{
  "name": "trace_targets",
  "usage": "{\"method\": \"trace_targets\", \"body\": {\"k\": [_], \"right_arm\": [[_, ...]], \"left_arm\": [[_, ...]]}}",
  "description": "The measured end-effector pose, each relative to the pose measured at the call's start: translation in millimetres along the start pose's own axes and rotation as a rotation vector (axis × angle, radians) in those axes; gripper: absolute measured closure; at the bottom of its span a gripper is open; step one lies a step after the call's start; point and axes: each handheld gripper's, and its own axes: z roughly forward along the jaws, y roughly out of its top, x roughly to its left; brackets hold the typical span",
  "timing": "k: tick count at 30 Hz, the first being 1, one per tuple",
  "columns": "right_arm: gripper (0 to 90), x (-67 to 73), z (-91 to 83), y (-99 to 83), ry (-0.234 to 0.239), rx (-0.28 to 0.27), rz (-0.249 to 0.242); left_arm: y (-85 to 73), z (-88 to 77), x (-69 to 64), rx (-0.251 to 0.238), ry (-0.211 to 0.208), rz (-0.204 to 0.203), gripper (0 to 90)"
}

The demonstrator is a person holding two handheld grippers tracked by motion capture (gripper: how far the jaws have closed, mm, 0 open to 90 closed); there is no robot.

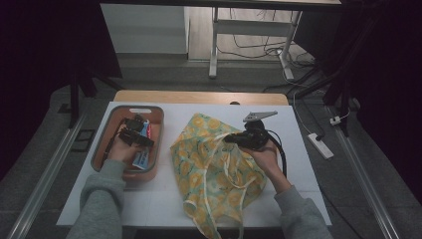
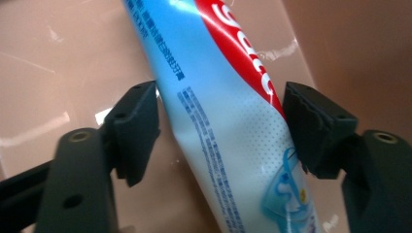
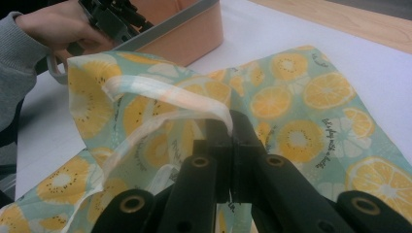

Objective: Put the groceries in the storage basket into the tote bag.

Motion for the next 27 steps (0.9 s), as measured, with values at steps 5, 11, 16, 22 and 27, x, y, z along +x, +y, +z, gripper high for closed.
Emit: {"method": "trace_targets", "body": {"k": [5, 11, 16, 22, 27], "right_arm": [[88.3, -0.5, -1.2, -0.2, -0.007, 0.001, -0.001], [88.3, -1.0, -1.0, -0.7, -0.014, 0.004, 0.003], [88.3, -1.8, 0.5, -1.3, -0.017, 0.009, 0.004], [88.3, -2.0, -0.7, -1.6, -0.019, 0.008, 0.007], [88.3, -3.4, -2.4, -1.9, -0.022, 0.006, 0.011]], "left_arm": [[-1.7, -1.5, 8.0, -0.002, -0.005, -0.028, 44.6], [-3.0, -1.5, 13.2, 0.0, -0.009, -0.034, 47.1], [-2.5, -0.2, 9.6, 0.0, 0.014, 0.009, 44.9], [-1.9, 0.7, 8.7, 0.008, 0.028, 0.021, 48.2], [-2.5, -2.0, 9.7, -0.007, 0.046, 0.042, 54.0]]}}
